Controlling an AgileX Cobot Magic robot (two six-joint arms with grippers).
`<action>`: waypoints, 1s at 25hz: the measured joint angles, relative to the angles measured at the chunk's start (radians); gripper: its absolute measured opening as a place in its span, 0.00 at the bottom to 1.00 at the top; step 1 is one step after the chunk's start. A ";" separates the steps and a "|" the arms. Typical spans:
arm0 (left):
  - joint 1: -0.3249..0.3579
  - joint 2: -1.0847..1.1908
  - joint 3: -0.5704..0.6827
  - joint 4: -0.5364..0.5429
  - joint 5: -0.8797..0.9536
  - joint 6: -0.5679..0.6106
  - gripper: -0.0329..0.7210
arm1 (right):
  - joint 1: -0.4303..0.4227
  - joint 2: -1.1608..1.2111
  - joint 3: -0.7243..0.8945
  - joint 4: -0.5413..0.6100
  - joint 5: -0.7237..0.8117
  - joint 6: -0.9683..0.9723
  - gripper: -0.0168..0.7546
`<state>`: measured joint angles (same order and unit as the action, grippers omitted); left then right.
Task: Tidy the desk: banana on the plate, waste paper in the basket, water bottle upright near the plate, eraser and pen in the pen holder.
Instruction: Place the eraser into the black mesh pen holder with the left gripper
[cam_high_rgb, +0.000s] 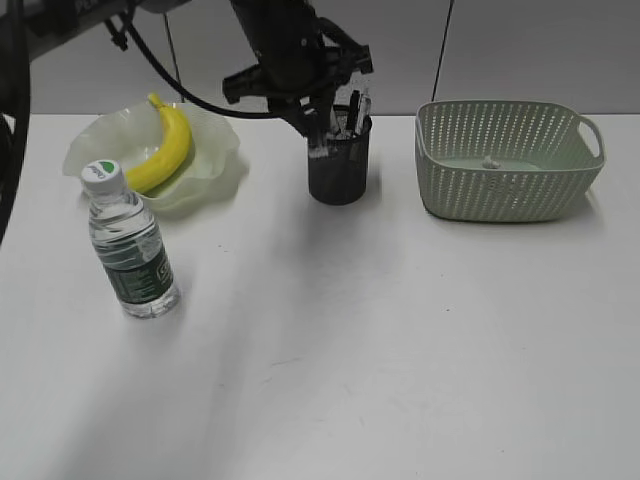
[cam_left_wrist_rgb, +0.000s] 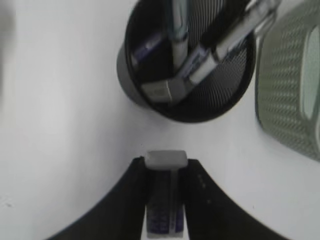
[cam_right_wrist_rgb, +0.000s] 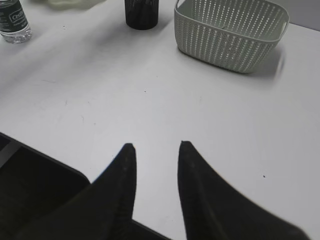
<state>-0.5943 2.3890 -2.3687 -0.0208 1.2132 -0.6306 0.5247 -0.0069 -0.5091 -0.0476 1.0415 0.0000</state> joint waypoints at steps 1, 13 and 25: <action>0.000 -0.004 -0.014 0.029 -0.006 0.005 0.27 | 0.000 0.000 0.000 0.000 0.000 0.006 0.34; -0.011 0.007 -0.023 0.125 -0.394 0.092 0.27 | 0.000 0.000 0.000 0.000 0.000 0.000 0.34; -0.012 0.089 -0.023 0.162 -0.379 0.096 0.27 | 0.000 0.000 0.000 0.000 0.000 0.000 0.34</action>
<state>-0.6064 2.4777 -2.3915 0.1410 0.8338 -0.5350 0.5247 -0.0069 -0.5091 -0.0476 1.0415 0.0000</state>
